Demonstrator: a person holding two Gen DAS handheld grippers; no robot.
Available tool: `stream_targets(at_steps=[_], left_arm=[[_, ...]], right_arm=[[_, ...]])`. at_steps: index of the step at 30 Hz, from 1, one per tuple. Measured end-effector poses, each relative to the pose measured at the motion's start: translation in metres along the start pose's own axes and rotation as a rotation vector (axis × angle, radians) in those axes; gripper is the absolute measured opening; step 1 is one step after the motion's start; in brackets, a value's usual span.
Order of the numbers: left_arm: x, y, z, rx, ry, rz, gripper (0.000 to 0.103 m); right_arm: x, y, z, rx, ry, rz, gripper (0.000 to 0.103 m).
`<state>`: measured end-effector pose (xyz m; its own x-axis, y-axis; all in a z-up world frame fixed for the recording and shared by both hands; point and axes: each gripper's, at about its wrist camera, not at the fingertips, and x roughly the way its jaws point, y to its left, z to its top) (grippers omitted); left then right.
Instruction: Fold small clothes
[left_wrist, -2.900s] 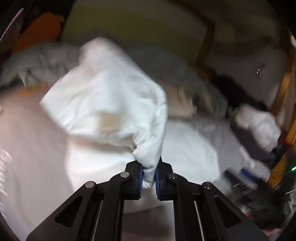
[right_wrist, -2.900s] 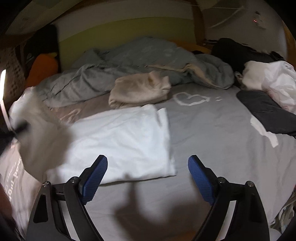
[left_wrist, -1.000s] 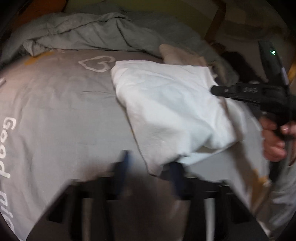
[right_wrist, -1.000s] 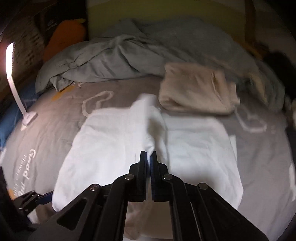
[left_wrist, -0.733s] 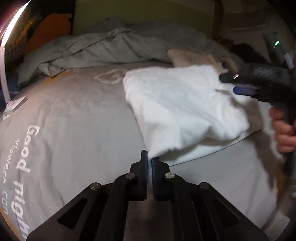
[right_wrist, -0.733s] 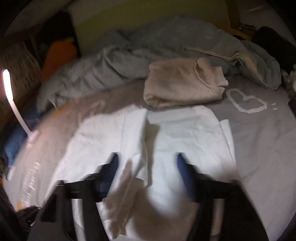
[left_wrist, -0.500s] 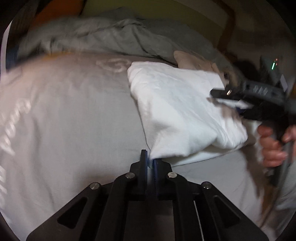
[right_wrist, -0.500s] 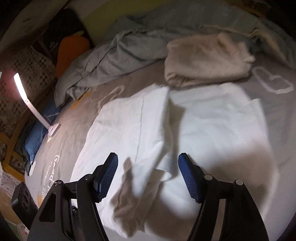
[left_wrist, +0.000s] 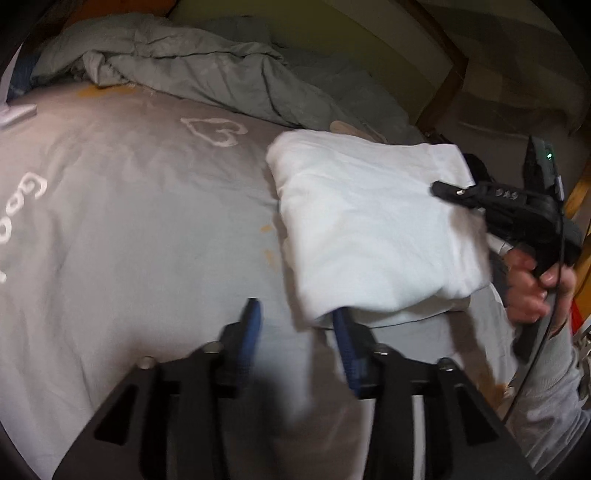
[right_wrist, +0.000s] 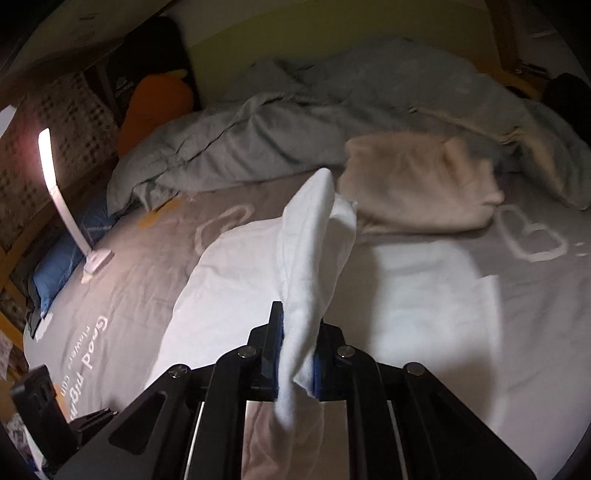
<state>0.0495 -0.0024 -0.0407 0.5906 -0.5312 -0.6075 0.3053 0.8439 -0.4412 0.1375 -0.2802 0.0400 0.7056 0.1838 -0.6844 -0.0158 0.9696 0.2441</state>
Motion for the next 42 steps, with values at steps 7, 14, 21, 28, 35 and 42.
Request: stream_targets(at_steps=[7, 14, 21, 28, 35, 42], left_arm=[[-0.011, -0.034, 0.003, 0.086, -0.004, -0.155, 0.043], [-0.006, -0.066, 0.028, 0.204, -0.001, -0.046, 0.048], [0.052, -0.069, 0.031, 0.21, 0.172, 0.112, 0.053], [0.039, -0.072, 0.021, 0.218, 0.097, 0.138, 0.052], [0.039, -0.048, 0.086, 0.054, 0.095, 0.065, 0.071], [0.12, 0.007, 0.097, -0.302, 0.3, -0.122, 0.076]], right_arm=[[-0.004, -0.059, 0.005, -0.007, 0.089, -0.087, 0.012], [0.004, -0.094, -0.005, 0.104, 0.099, -0.037, 0.012], [0.018, -0.103, -0.01, 0.052, 0.115, -0.17, 0.042], [-0.018, -0.122, -0.013, 0.107, 0.009, -0.176, 0.076], [-0.008, -0.152, -0.027, 0.387, 0.104, -0.075, 0.087], [0.014, -0.156, -0.04, 0.431, 0.205, 0.084, 0.087]])
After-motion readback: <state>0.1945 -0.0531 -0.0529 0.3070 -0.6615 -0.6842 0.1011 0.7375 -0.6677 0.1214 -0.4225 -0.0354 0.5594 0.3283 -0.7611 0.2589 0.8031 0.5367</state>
